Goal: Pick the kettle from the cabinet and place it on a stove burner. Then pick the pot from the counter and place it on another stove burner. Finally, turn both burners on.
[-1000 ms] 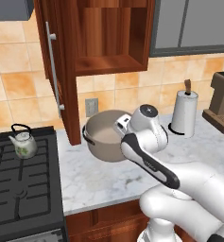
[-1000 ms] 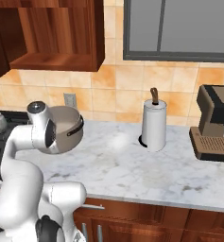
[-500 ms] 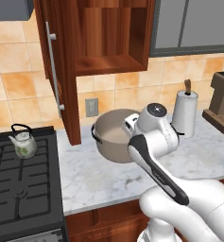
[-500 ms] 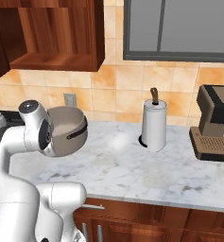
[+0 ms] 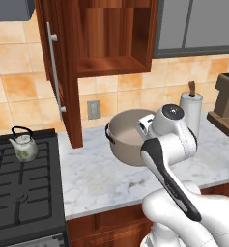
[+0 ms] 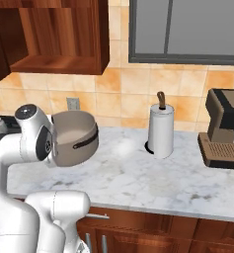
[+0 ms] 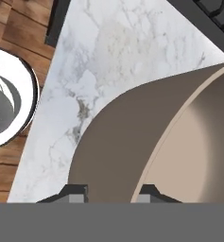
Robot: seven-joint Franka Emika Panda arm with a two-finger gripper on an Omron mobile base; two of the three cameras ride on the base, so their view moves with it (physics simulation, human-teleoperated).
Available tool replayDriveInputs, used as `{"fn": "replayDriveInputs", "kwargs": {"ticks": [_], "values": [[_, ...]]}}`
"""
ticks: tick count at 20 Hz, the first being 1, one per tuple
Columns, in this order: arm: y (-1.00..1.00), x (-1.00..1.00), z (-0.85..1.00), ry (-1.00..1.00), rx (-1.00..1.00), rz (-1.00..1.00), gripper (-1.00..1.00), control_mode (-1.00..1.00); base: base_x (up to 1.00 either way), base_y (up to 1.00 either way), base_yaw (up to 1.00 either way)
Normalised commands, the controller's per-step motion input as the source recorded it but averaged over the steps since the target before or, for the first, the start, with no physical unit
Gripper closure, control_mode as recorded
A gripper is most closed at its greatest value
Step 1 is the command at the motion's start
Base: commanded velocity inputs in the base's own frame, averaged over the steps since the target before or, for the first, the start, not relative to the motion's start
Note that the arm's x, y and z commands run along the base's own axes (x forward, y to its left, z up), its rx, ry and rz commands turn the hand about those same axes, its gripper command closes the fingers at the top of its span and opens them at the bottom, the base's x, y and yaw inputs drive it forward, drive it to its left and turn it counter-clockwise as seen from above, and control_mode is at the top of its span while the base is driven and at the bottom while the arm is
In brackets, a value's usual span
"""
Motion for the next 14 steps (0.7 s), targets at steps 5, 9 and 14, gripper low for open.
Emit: {"fn": "replayDriveInputs", "kwargs": {"ticks": [5,9,14], "values": [[-0.24,-0.28,0.26,0.00,0.00,-0.10,1.00,-1.00,0.00,0.00,0.00],[-0.20,-0.31,0.25,0.00,0.00,-0.09,1.00,-1.00,0.00,0.00,0.00],[-0.12,-0.32,0.20,0.00,0.00,-0.08,1.00,-1.00,0.00,0.00,0.00]]}}
